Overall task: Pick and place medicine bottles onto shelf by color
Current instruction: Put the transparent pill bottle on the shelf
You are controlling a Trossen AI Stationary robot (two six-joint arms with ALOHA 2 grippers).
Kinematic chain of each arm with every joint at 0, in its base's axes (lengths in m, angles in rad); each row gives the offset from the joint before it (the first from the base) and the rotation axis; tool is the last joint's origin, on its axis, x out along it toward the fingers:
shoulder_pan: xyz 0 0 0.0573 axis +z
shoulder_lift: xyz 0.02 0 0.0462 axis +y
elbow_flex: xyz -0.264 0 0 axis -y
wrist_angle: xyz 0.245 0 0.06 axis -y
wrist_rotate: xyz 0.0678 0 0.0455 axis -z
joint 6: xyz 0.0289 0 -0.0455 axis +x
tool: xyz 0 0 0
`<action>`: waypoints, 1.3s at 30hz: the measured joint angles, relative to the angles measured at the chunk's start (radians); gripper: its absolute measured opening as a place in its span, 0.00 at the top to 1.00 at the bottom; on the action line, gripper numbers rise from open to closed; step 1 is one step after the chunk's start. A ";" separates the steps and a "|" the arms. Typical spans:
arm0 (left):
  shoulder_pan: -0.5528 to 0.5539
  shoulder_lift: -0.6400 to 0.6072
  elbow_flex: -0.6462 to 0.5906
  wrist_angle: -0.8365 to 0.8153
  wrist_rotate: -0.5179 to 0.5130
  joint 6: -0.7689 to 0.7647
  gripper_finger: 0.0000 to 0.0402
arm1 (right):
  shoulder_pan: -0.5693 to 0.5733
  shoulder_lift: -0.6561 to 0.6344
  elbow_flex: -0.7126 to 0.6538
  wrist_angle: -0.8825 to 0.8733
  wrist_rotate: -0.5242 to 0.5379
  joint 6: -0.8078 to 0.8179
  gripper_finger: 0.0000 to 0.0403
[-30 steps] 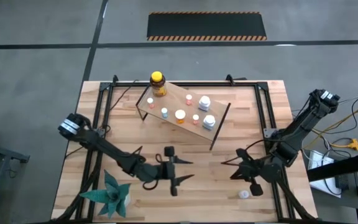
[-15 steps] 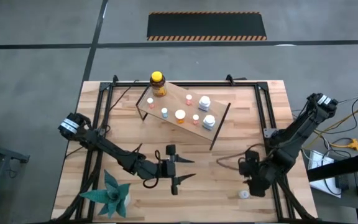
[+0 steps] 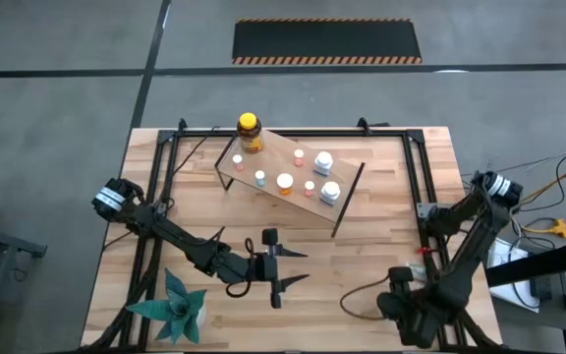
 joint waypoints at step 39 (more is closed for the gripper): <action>-0.002 -0.205 -0.004 -0.084 -0.001 0.209 0.50 | -0.031 0.101 0.102 -0.035 0.086 -0.026 0.64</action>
